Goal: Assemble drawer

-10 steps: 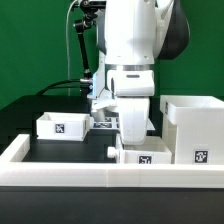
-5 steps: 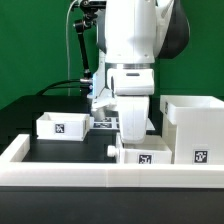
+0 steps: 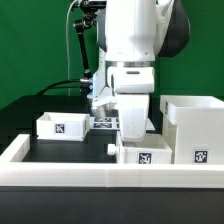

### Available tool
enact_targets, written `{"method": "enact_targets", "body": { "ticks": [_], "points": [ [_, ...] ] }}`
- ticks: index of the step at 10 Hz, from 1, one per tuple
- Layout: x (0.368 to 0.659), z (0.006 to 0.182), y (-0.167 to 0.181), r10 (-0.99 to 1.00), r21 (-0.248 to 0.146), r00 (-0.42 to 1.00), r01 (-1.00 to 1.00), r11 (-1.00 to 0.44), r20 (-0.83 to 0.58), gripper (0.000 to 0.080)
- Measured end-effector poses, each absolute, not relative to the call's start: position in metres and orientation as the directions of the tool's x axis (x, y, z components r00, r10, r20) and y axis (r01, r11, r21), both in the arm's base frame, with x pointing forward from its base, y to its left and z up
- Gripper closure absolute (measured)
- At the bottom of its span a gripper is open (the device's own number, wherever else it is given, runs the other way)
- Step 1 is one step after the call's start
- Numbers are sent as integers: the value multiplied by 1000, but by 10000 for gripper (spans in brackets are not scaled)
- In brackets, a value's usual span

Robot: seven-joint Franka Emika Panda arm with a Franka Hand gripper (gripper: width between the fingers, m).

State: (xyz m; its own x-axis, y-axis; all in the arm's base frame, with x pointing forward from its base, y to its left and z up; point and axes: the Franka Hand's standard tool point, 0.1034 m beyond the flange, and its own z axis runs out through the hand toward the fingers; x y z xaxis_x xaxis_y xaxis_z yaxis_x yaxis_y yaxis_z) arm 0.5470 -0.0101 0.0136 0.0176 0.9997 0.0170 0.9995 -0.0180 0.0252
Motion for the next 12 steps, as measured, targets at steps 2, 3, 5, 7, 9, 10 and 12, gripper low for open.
{"method": "enact_targets", "body": {
  "ticks": [2, 3, 5, 7, 9, 10, 12],
  "points": [
    [545, 12, -9, 1000, 22, 15, 1000, -15, 17, 758],
    [543, 11, -6, 1000, 18, 11, 1000, -11, 17, 758],
    [542, 11, -3, 1000, 17, 8, 1000, -9, 18, 758],
    [541, 11, -2, 1000, 18, 6, 1000, -6, 19, 758],
    [541, 11, -2, 1000, 18, 11, 1000, -11, 19, 758],
    [540, 11, -2, 1000, 18, 12, 1000, -12, 19, 758],
    [540, 11, -2, 1000, 17, 12, 1000, -13, 19, 758]
  ]
}}
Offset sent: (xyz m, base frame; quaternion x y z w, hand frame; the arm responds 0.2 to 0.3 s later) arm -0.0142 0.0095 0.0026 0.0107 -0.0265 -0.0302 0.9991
